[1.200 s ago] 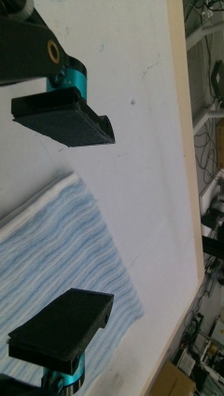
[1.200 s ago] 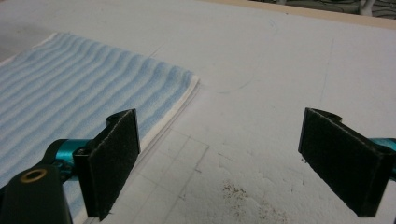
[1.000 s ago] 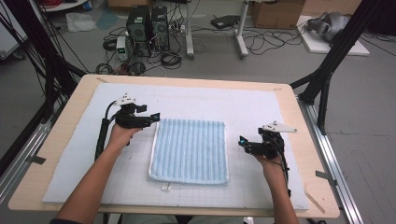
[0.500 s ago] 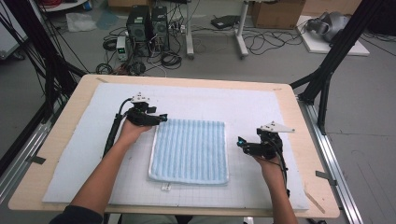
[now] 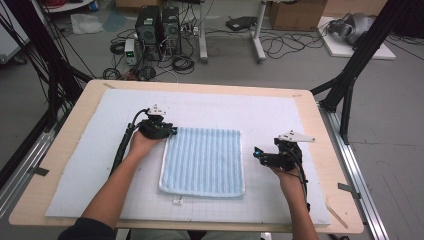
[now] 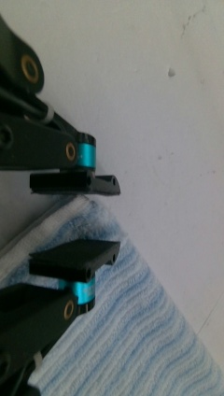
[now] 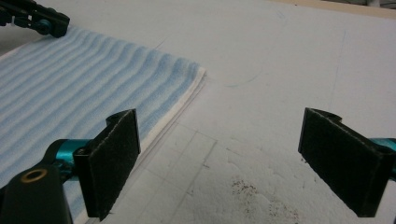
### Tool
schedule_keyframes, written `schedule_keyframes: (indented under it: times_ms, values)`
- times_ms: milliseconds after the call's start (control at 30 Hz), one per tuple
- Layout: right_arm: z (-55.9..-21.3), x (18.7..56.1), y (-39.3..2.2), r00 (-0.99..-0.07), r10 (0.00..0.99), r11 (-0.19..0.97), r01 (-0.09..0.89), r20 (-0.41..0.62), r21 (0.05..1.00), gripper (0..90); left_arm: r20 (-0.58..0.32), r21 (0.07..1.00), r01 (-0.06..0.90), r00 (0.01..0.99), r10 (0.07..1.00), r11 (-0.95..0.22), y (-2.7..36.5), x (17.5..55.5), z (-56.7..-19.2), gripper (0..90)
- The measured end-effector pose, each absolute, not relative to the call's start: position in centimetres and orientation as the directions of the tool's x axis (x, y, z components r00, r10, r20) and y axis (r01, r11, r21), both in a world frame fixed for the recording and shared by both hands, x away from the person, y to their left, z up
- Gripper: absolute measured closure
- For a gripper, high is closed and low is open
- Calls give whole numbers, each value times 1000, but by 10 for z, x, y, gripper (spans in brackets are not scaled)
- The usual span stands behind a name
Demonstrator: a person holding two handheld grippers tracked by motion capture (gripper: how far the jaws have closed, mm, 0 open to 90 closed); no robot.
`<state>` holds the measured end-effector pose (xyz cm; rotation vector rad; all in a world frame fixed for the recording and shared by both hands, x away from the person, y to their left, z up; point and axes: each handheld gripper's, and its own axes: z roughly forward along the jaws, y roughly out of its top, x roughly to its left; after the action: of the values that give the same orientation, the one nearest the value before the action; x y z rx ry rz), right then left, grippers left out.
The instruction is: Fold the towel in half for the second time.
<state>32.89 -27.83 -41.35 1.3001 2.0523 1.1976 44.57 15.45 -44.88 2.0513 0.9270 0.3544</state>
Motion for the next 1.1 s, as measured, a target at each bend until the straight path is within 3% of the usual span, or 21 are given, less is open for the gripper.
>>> schedule_keyframes:
  times_ms: [67, 167, 767, 1100]
  values:
    - [-414, 329, -278, -469, 879, 189, 510, 87, 839, 120, -46, 790, 468, 689, 724, -395, 150, 444, -448, 836]
    - [-415, 331, -277, -472, 878, 193, 510, 84, 838, 120, -42, 793, 467, 681, 731, -391, 149, 443, -447, 856]
    - [-421, 385, -251, -520, 844, 229, 573, 133, 787, 211, -124, 814, 487, 680, 723, -318, 156, 442, -442, 859]
    - [-429, 423, -227, -541, 826, 271, 627, 159, 730, 425, -139, 816, 489, 682, 718, -307, 157, 441, -439, 858]
